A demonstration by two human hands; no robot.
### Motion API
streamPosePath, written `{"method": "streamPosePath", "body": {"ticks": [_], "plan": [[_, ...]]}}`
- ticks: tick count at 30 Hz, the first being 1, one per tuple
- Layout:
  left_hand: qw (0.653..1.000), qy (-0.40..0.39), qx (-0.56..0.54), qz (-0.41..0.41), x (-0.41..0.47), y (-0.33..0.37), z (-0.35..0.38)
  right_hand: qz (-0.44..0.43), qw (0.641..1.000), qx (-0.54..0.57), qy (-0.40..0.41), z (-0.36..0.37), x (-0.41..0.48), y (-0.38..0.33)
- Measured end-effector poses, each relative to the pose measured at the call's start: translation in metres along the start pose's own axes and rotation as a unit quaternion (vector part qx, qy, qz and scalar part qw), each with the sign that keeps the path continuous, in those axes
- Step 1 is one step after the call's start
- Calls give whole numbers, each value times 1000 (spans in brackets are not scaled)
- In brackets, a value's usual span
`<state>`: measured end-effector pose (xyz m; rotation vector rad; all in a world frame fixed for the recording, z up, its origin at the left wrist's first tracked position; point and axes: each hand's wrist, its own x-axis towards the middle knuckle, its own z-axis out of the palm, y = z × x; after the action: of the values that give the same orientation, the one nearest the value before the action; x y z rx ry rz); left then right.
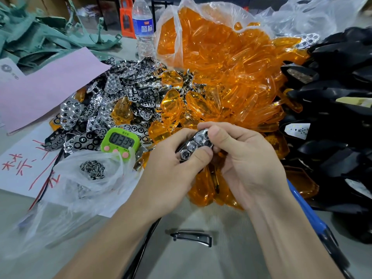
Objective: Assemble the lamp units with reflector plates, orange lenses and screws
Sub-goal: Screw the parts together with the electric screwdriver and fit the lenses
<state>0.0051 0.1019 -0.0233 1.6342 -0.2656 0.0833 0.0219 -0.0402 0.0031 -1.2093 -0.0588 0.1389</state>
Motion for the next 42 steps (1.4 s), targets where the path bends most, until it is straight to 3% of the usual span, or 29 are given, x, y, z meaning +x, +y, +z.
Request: {"method": "streamPosePath", "body": {"ticks": [8, 18, 42], "plan": [[994, 15, 85, 72, -1, 1, -2, -33, 998, 51, -23, 1, -6, -5], [971, 103, 193, 101, -8, 6, 3, -6, 994, 92, -58, 3, -7, -2], [969, 141, 181, 95, -8, 8, 5, 60, 990, 115, -45, 1, -11, 1]]}}
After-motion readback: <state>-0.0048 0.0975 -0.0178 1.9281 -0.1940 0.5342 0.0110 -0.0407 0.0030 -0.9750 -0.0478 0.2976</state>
